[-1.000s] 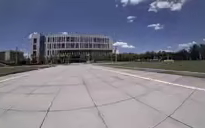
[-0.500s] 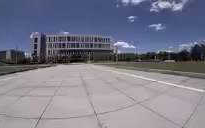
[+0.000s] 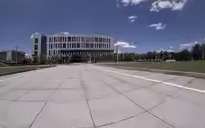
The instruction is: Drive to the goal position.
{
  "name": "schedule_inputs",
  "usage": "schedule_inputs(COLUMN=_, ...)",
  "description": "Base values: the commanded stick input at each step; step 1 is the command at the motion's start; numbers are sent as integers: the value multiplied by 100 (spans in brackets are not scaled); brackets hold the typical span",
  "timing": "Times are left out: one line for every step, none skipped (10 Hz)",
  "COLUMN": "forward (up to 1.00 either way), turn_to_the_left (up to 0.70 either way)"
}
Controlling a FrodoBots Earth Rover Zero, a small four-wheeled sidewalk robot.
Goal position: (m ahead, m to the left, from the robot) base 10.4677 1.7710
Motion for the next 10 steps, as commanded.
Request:
schedule_inputs(forward=50, turn_to_the_left=0)
schedule_inputs(forward=50, turn_to_the_left=0)
schedule_inputs(forward=50, turn_to_the_left=0)
schedule_inputs(forward=50, turn_to_the_left=0)
schedule_inputs(forward=50, turn_to_the_left=0)
schedule_inputs(forward=50, turn_to_the_left=0)
schedule_inputs(forward=50, turn_to_the_left=0)
schedule_inputs(forward=50, turn_to_the_left=0)
schedule_inputs(forward=50, turn_to_the_left=0)
schedule_inputs(forward=50, turn_to_the_left=0)
